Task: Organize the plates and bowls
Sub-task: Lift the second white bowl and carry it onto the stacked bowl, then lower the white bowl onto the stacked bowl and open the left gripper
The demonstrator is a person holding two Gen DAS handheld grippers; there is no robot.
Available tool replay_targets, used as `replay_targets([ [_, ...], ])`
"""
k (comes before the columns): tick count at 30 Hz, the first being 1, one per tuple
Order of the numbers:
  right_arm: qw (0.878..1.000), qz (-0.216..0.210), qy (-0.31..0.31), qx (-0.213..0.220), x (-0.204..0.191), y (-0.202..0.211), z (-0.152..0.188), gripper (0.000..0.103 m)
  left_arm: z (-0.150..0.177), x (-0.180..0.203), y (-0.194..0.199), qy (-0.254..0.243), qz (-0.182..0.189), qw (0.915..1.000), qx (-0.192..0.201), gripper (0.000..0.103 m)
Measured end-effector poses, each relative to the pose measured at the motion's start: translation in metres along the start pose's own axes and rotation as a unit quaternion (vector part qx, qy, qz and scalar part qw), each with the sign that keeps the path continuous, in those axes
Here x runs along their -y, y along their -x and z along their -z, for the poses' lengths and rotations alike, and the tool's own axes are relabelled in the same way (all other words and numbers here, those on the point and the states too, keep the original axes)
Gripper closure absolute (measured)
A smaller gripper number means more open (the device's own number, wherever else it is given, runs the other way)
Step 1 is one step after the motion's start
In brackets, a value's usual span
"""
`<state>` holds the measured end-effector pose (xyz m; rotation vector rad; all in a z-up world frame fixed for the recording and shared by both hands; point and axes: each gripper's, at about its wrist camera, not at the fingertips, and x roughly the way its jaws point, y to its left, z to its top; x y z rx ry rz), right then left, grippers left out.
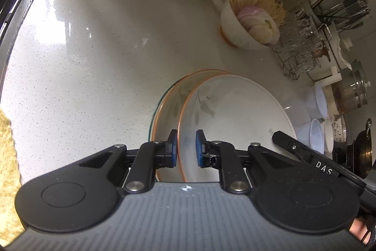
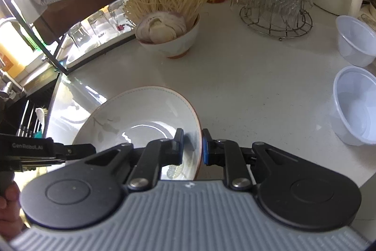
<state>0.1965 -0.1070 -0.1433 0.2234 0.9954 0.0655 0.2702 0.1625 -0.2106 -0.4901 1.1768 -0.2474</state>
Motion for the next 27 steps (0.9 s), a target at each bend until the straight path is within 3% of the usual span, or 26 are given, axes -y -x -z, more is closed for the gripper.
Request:
replay_targets([
  [14, 1.000, 0.019, 0.006, -0.003, -0.002, -0.010, -0.005, 0.080, -0.010, 0.009, -0.015, -0.017, -0.016, 0.9996, -0.016, 0.084],
  [27, 1.000, 0.015, 0.005, -0.023, -0.010, -0.024, -0.001, 0.078, -0.014, -0.006, 0.008, 0.009, -0.002, 0.9999, -0.011, 0.084],
])
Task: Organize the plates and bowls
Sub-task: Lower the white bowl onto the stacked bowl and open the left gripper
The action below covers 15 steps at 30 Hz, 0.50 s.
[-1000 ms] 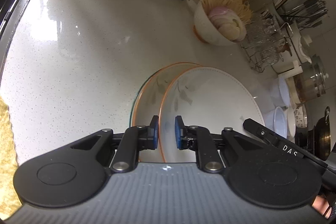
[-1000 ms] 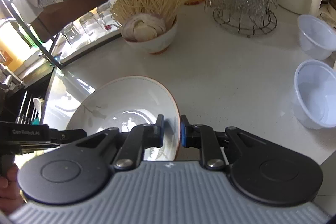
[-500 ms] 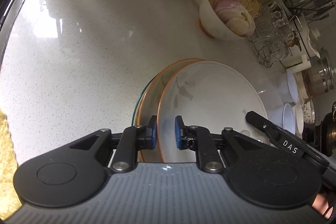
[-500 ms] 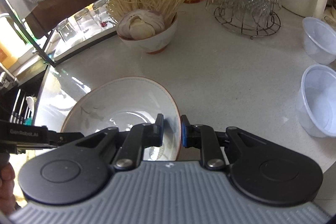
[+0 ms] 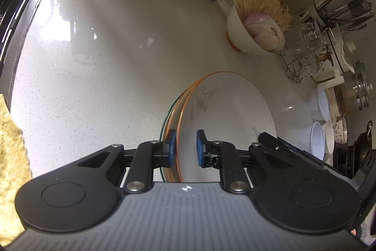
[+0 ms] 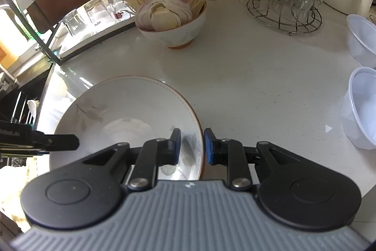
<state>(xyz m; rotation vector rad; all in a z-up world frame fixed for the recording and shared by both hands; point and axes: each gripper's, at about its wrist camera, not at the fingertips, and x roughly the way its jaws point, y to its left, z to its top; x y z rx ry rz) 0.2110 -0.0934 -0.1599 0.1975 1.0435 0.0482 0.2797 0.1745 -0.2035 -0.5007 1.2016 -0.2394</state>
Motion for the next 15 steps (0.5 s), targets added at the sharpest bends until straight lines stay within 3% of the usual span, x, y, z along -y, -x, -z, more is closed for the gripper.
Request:
replay_targets([
  [15, 0.999, 0.013, -0.014, 0.036, -0.004, 0.026, -0.007, 0.078, 0.015, 0.004, 0.014, -0.016, -0.012, 0.9995, -0.026, 0.084],
])
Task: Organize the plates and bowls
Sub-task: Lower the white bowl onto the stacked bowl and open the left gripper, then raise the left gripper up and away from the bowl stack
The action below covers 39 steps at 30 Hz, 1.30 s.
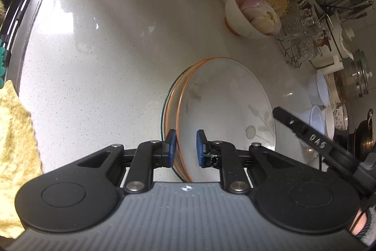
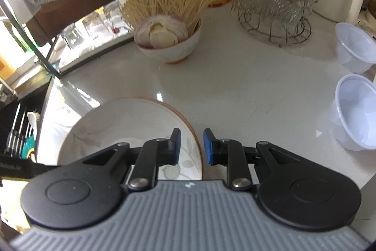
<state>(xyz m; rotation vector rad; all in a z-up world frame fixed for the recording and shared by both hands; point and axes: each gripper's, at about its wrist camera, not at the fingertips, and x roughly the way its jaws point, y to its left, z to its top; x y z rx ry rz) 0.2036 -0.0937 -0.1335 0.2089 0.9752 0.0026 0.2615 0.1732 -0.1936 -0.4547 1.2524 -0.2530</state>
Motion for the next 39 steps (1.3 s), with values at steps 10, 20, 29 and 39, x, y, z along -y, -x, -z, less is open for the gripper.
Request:
replay_targets([
  [10, 0.999, -0.015, 0.011, 0.046, -0.015, 0.037, -0.010, 0.078, 0.010, 0.005, 0.029, -0.039, -0.001, 0.9987, 0.032, 0.074],
  [20, 0.993, -0.054, 0.037, 0.103, -0.043, 0.098, -0.020, 0.078, 0.015, 0.041, 0.096, -0.106, 0.013, 0.9847, 0.138, 0.074],
  [29, 0.986, -0.074, 0.039, 0.141, -0.061, 0.144, -0.015, 0.078, 0.036, 0.055, 0.153, -0.124, 0.014, 0.9701, 0.208, 0.074],
  [39, 0.984, -0.077, 0.054, 0.150, -0.077, 0.169, 0.011, 0.078, 0.070, 0.059, 0.185, -0.146, 0.007, 0.9602, 0.238, 0.063],
])
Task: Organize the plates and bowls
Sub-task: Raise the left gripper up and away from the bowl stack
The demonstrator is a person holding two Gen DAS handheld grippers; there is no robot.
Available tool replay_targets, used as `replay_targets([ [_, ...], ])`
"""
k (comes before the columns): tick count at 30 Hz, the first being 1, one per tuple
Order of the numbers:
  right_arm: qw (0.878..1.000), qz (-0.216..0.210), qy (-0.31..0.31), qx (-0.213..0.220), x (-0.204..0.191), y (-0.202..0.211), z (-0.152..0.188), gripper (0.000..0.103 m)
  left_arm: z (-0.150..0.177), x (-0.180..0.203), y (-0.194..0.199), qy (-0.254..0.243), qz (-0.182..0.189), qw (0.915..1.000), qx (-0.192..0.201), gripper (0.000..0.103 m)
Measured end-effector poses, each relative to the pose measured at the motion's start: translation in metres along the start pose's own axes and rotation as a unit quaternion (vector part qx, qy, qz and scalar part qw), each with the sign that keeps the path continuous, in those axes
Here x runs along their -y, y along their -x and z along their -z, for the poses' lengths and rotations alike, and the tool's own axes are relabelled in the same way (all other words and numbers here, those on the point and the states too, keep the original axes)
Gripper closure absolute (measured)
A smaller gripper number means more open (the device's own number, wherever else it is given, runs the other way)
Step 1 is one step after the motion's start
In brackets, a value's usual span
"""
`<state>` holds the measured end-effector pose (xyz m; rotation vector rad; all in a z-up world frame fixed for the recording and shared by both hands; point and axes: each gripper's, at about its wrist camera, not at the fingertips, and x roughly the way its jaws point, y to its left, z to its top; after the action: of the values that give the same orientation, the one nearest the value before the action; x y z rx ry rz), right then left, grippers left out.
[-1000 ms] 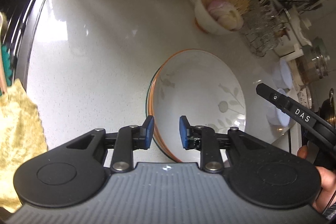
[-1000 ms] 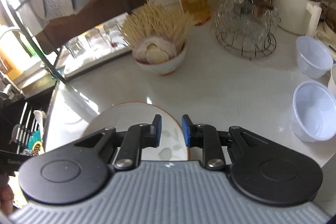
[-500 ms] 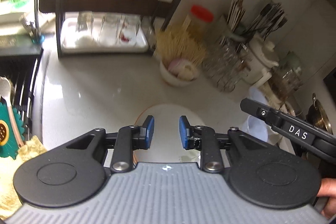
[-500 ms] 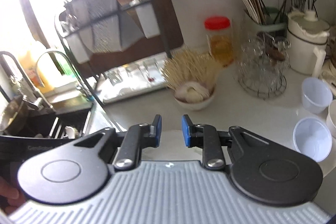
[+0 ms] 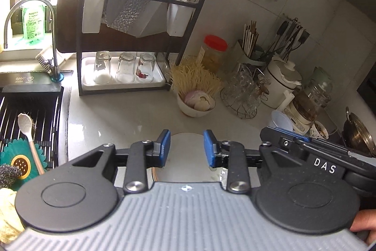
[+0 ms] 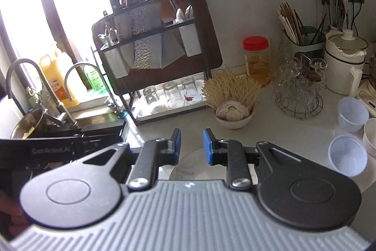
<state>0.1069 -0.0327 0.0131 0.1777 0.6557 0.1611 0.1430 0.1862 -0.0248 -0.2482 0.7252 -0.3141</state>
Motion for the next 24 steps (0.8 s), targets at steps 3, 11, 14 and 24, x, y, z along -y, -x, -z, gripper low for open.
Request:
replay_targets([
  [3, 1.000, 0.003, -0.002, -0.001, -0.004, 0.007, 0.006, 0.078, 0.008, -0.001, 0.010, 0.002, -0.001, 1.0000, -0.002, 0.060],
  [11, 1.000, 0.000, -0.006, -0.010, -0.018, 0.026, 0.032, 0.078, 0.034, -0.005, 0.032, 0.000, -0.013, 0.9999, -0.010, 0.055],
  [14, 1.000, 0.000, -0.009, -0.018, -0.019, 0.030, 0.039, 0.078, 0.043, -0.006, 0.038, 0.005, -0.011, 0.9998, -0.016, 0.055],
  [24, 0.999, 0.030, -0.013, -0.032, -0.011, 0.036, 0.048, 0.078, 0.058, 0.000, 0.033, -0.001, 0.012, 0.9996, -0.026, 0.053],
])
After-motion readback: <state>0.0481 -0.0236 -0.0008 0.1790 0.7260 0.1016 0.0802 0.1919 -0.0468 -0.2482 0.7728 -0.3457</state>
